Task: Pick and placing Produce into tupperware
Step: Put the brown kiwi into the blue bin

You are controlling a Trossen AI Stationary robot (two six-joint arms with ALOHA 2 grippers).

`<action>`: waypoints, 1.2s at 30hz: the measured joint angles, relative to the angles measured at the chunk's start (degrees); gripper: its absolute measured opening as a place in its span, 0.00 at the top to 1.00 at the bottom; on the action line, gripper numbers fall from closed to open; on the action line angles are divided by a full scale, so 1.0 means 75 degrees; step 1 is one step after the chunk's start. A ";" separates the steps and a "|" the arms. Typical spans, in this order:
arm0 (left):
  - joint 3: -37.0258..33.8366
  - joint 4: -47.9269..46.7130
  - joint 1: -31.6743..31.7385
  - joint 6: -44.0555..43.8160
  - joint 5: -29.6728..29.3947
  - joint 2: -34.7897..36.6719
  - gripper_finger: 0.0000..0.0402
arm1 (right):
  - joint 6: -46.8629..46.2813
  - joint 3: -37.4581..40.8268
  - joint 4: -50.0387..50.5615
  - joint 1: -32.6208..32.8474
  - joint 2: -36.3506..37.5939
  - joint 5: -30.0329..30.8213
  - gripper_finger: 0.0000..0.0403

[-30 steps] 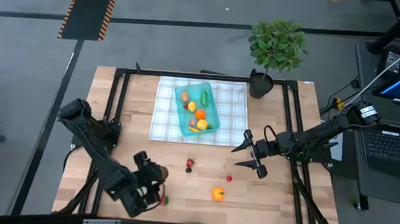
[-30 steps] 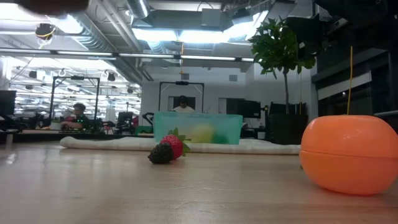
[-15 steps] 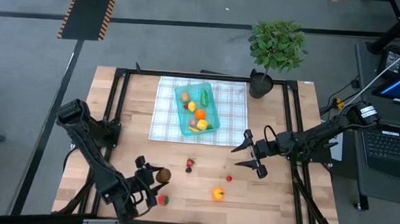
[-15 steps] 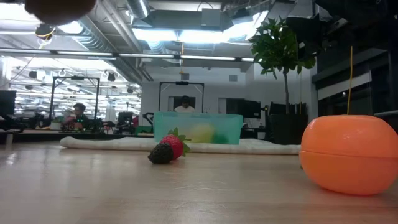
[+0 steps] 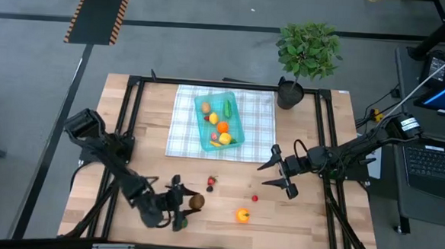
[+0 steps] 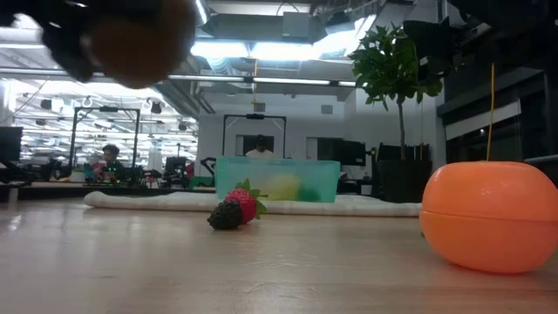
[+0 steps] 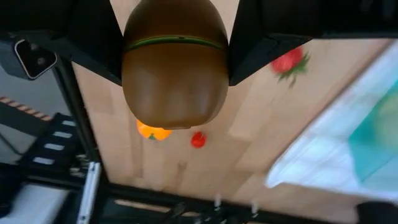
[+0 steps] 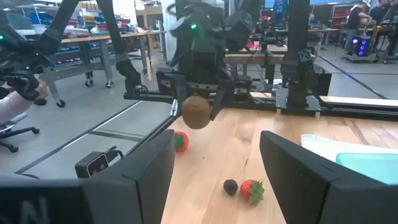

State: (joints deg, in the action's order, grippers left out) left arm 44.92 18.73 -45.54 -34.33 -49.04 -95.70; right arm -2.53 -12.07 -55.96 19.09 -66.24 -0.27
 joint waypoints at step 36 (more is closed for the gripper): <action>-0.1935 0.5227 0.3116 0.3200 0.2420 0.0000 0.41 | -0.0823 0.0039 0.0299 -0.0015 -0.0003 0.1334 0.41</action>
State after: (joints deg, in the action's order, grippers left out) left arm 30.41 57.93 -22.18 -10.33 -30.89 -95.70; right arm -8.71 -11.77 -53.72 18.98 -66.26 9.73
